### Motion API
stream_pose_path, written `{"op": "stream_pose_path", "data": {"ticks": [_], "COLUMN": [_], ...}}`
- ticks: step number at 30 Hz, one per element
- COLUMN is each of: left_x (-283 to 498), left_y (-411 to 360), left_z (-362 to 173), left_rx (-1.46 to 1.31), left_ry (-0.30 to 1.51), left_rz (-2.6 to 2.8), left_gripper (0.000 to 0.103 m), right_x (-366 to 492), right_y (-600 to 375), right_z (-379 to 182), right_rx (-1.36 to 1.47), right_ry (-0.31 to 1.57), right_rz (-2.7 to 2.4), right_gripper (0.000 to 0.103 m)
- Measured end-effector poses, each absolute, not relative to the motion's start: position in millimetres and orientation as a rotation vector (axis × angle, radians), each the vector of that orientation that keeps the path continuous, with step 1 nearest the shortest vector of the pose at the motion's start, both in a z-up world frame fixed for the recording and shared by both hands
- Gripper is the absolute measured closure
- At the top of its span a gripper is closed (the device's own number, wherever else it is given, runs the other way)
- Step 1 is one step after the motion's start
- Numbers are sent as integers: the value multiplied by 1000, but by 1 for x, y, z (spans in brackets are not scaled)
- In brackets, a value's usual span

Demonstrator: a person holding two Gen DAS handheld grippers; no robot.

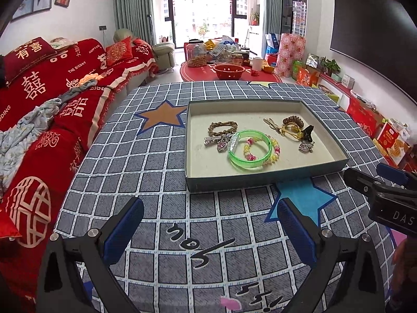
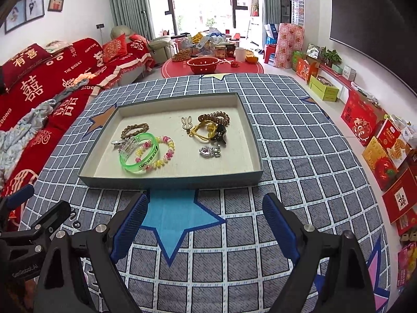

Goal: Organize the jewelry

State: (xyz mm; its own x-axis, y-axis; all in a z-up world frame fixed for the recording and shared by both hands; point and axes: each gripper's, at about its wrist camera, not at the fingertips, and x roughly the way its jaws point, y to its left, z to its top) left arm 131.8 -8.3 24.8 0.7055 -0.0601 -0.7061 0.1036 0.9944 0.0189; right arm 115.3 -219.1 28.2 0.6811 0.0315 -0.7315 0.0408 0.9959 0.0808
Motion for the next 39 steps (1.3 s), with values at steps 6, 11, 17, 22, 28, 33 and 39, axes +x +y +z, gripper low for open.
{"op": "stream_pose_path", "data": {"ticks": [6,11,17,22,28,33,39], "left_x": [120,113,109,108,108,108,108], "left_y": [-5,-6,-9,-11,-12,-13,-13], "left_z": [26,24,22,23,23,23,23], "left_rx": [47,52,58,65,63,65,65], "left_ry": [774,768,773,772,779,783,782], "left_rz": [-89,-85,-85,-87,-86,-83,-84], "left_gripper": [0,0,0,0,0,0,0], "right_x": [101,92,85,82,81,80,80], "right_y": [-218,-216,-214,-215,-217,-218,-219], "right_z": [29,29,29,29,28,28,28], "right_rx": [105,93,79,85,85,87,90], "right_ry": [796,773,761,759,759,759,760], "right_rz": [-14,-19,-21,-27,-28,-28,-31], "right_gripper": [12,12,12,12,12,12,12]}}
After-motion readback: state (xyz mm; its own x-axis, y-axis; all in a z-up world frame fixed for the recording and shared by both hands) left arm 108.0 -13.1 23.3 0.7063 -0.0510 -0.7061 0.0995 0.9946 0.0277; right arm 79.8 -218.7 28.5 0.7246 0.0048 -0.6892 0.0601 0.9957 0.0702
